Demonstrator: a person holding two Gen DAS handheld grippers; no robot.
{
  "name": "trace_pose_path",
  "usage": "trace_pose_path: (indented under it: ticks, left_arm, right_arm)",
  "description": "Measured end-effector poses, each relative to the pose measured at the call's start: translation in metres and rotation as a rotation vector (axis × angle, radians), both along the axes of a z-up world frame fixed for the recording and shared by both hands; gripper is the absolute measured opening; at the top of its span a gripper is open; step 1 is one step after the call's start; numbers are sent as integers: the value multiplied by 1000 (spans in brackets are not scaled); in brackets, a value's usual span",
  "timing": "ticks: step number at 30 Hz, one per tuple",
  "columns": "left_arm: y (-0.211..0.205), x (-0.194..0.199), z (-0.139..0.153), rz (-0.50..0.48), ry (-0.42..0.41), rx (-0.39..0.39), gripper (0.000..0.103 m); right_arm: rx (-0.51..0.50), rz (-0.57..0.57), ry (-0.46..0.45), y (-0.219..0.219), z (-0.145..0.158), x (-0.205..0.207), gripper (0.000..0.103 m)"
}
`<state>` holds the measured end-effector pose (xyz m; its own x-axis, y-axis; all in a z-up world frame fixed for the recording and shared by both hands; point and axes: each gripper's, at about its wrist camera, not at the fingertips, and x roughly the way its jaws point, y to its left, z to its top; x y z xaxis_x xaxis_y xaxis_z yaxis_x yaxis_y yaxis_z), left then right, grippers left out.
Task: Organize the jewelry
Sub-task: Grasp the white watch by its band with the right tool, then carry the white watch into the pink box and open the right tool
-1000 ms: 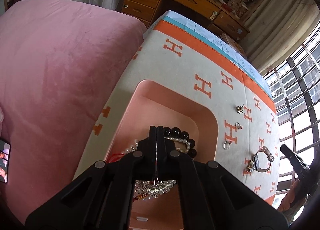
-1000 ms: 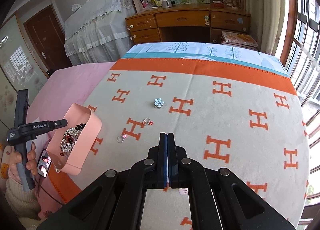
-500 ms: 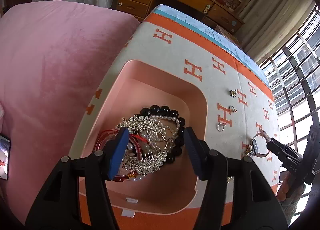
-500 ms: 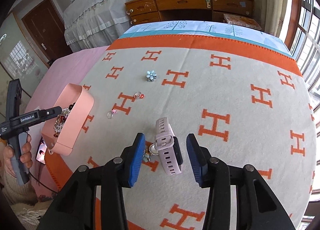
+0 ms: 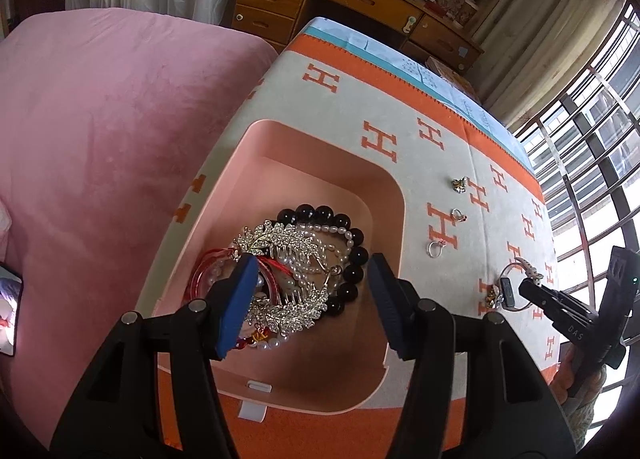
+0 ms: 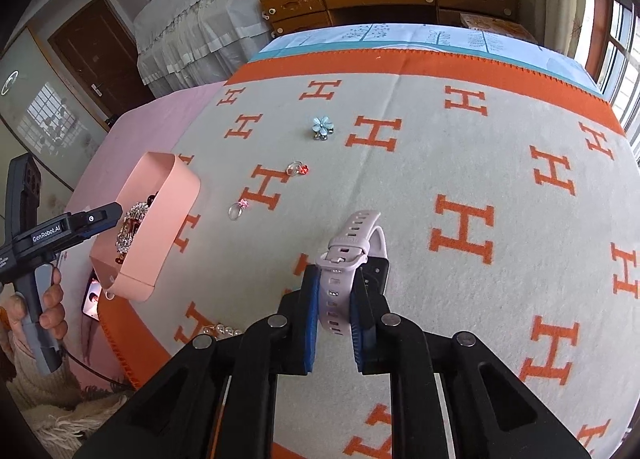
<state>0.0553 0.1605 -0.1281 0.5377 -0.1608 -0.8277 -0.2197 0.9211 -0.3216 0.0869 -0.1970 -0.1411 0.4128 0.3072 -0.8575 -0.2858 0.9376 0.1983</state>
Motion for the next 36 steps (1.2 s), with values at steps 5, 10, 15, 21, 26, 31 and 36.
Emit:
trace_pose_path:
  ticks: [5, 10, 15, 21, 26, 31, 36]
  left_arm:
    - [2, -10, -4, 21, 0, -12, 54]
    - [9, -22, -3, 32, -24, -15, 55]
    - [21, -37, -6, 109, -44, -4, 68]
    - [29, -43, -10, 64, -63, -37, 69]
    - [25, -40, -11, -26, -67, -31, 69]
    - [32, -42, -11, -14, -77, -68, 69]
    - [30, -42, -9, -12, -80, -19, 69]
  right_arm:
    - [-2, 78, -87, 41, 36, -4, 12]
    - [6, 176, -163, 101, 72, -5, 12]
    - [-13, 278, -201, 170, 90, -4, 12]
    - [-99, 372, -213, 253, 85, 0, 12]
    - [-211, 415, -204, 306, 61, 9, 12]
    - [-301, 474, -121, 338, 24, 27, 12]
    - [-327, 540, -25, 364, -7, 47, 12]
